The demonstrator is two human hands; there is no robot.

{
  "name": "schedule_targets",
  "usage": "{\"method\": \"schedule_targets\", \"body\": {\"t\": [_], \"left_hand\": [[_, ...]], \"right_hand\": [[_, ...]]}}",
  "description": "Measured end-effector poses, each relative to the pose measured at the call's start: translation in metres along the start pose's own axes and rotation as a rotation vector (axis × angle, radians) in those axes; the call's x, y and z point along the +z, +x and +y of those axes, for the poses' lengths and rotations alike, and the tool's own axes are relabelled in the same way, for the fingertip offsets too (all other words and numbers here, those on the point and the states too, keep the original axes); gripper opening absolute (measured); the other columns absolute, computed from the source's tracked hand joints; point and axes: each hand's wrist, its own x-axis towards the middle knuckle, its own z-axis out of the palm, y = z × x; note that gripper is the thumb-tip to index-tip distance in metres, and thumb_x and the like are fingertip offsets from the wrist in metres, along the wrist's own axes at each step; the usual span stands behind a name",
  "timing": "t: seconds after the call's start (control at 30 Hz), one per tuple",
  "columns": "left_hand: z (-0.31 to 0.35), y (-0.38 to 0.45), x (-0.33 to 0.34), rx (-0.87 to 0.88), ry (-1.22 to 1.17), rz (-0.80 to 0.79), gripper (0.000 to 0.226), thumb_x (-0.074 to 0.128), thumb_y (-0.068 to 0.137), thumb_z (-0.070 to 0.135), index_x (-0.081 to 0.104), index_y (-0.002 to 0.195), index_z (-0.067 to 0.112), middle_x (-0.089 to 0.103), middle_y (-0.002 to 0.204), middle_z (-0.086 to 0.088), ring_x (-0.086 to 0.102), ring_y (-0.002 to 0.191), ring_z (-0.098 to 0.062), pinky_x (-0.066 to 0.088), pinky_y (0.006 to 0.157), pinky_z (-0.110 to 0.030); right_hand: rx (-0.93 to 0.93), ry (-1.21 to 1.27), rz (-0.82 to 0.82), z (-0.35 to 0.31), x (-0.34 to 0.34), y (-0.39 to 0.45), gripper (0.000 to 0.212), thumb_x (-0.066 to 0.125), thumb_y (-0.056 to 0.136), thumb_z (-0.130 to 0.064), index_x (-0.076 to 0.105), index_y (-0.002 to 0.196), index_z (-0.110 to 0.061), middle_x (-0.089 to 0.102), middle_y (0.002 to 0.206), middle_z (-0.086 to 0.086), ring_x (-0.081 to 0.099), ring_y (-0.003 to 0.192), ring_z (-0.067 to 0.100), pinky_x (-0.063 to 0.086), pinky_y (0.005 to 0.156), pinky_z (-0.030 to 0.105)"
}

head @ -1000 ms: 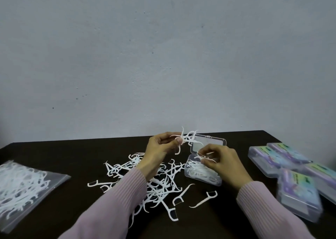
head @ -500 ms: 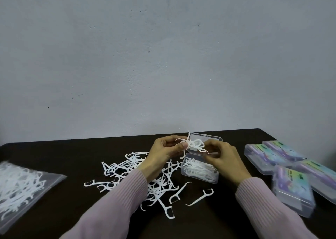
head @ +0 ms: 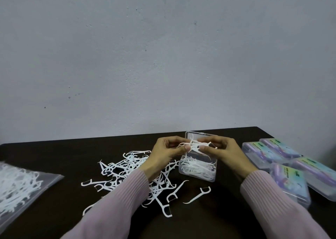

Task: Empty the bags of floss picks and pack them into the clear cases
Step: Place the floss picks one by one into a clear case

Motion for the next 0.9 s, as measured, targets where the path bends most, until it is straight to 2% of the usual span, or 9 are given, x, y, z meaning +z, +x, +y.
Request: {"method": "schedule_targets", "body": {"t": [0.1,0.2,0.27,0.37,0.47,0.53,0.6,0.7,0.9], "left_hand": [[0.0,-0.0006,0.0004,0.004,0.024,-0.007,0.015,0.069,0.08,0.006,0.071,0.095,0.012,0.073,0.085,-0.002,0.067,0.077,-0.007,0.05,0.067,-0.015],[-0.0001,-0.0014,0.0002,0.003,0.015,0.001,0.014,0.069,0.08,0.006,0.071,0.093,0.013,0.072,0.082,0.0,0.066,0.075,-0.006,0.05,0.066,-0.015],[-0.0004,-0.0017,-0.0004,0.005,0.001,0.008,0.014,0.07,0.08,0.007,0.071,0.091,0.014,0.073,0.082,0.001,0.066,0.075,-0.007,0.05,0.068,-0.016],[-0.0013,-0.0015,-0.0016,-0.002,-0.011,0.024,0.013,0.07,0.078,0.008,0.072,0.089,0.016,0.073,0.083,0.0,0.066,0.075,-0.007,0.051,0.068,-0.016],[-0.0016,-0.0015,-0.0011,-0.014,-0.025,0.02,0.017,0.073,0.072,0.015,0.072,0.089,0.016,0.073,0.084,-0.001,0.065,0.075,-0.008,0.051,0.069,-0.017],[-0.0014,-0.0014,-0.0009,-0.018,-0.045,0.009,0.023,0.073,0.067,0.02,0.072,0.09,0.016,0.073,0.086,-0.002,0.065,0.077,-0.009,0.052,0.072,-0.018],[-0.0007,-0.0014,-0.0018,-0.026,-0.078,0.006,0.021,0.071,0.071,0.017,0.072,0.092,0.014,0.073,0.085,-0.003,0.065,0.076,-0.008,0.052,0.069,-0.017],[-0.0015,-0.0017,-0.0042,-0.039,-0.111,0.002,0.015,0.065,0.082,0.008,0.07,0.096,0.01,0.072,0.084,-0.003,0.065,0.072,-0.006,0.05,0.063,-0.014],[0.0004,-0.0025,-0.0044,0.015,0.001,-0.024,0.014,0.062,0.086,0.007,0.069,0.097,0.014,0.072,0.083,0.005,0.065,0.078,-0.004,0.051,0.069,-0.015]], "right_hand": [[0.014,0.162,0.065,-0.0015,-0.0002,0.0003,0.025,0.073,0.07,-0.009,0.069,0.095,-0.012,0.073,0.093,0.01,0.07,0.087,0.019,0.057,0.073,0.023],[0.024,0.266,0.141,-0.0044,0.0004,-0.0004,0.023,0.069,0.074,-0.005,0.067,0.095,-0.013,0.073,0.087,0.004,0.068,0.08,0.012,0.054,0.064,0.02],[0.039,0.295,0.171,-0.0051,0.0,-0.0008,0.023,0.069,0.075,-0.006,0.067,0.096,-0.015,0.073,0.089,0.002,0.067,0.08,0.01,0.049,0.067,0.02],[0.039,0.322,0.197,-0.005,0.0,-0.0016,0.014,0.067,0.076,-0.003,0.068,0.087,-0.012,0.073,0.092,0.008,0.066,0.084,0.015,0.05,0.074,0.023],[0.035,0.354,0.232,-0.0044,0.0007,-0.0022,0.014,0.068,0.076,-0.002,0.068,0.086,-0.011,0.071,0.087,0.008,0.066,0.083,0.016,0.054,0.07,0.017],[0.038,0.353,0.241,-0.0046,0.0008,-0.0014,0.016,0.066,0.078,-0.001,0.068,0.091,-0.011,0.07,0.082,0.005,0.065,0.078,0.013,0.053,0.07,0.019],[0.053,0.332,0.232,-0.0055,0.0009,-0.0005,0.018,0.065,0.081,-0.002,0.066,0.095,-0.012,0.069,0.079,0.002,0.064,0.071,0.009,0.049,0.069,0.021],[0.086,0.369,0.194,-0.0066,0.002,0.0001,0.01,0.059,0.086,-0.004,0.066,0.089,-0.011,0.066,0.072,0.0,0.063,0.062,0.006,0.05,0.057,0.015],[0.136,0.32,0.19,-0.0045,0.0014,0.0004,0.008,0.059,0.086,-0.001,0.063,0.083,-0.007,0.064,0.072,0.006,0.063,0.057,0.008,0.055,0.054,0.018]]}}
